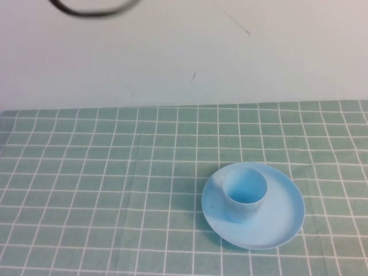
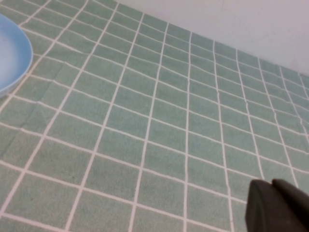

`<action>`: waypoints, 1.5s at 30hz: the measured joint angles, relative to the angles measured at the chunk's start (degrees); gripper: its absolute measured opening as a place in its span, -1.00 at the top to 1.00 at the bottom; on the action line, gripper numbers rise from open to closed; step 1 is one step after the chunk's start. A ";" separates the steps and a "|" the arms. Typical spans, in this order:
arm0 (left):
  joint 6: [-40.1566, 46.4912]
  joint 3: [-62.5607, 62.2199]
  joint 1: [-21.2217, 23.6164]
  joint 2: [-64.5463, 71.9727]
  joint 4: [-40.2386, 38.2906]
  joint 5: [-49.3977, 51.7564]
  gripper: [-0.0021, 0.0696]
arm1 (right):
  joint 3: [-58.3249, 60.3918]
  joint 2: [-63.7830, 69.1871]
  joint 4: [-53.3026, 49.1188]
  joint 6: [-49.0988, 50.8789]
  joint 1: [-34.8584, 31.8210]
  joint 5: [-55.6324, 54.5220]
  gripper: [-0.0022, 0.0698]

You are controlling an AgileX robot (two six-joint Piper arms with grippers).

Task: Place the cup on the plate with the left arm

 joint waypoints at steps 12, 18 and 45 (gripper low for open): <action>-0.98 28.25 30.54 -18.66 -22.05 -25.50 0.94 | 0.00 0.00 0.00 0.00 0.00 0.00 0.95; -2.80 60.50 40.08 -35.00 -26.00 -43.37 0.94 | 0.00 0.00 0.00 0.00 0.00 0.00 0.95; -11.90 120.24 57.62 -80.30 -22.23 -53.61 0.94 | 0.00 0.00 0.00 0.00 0.00 0.00 0.95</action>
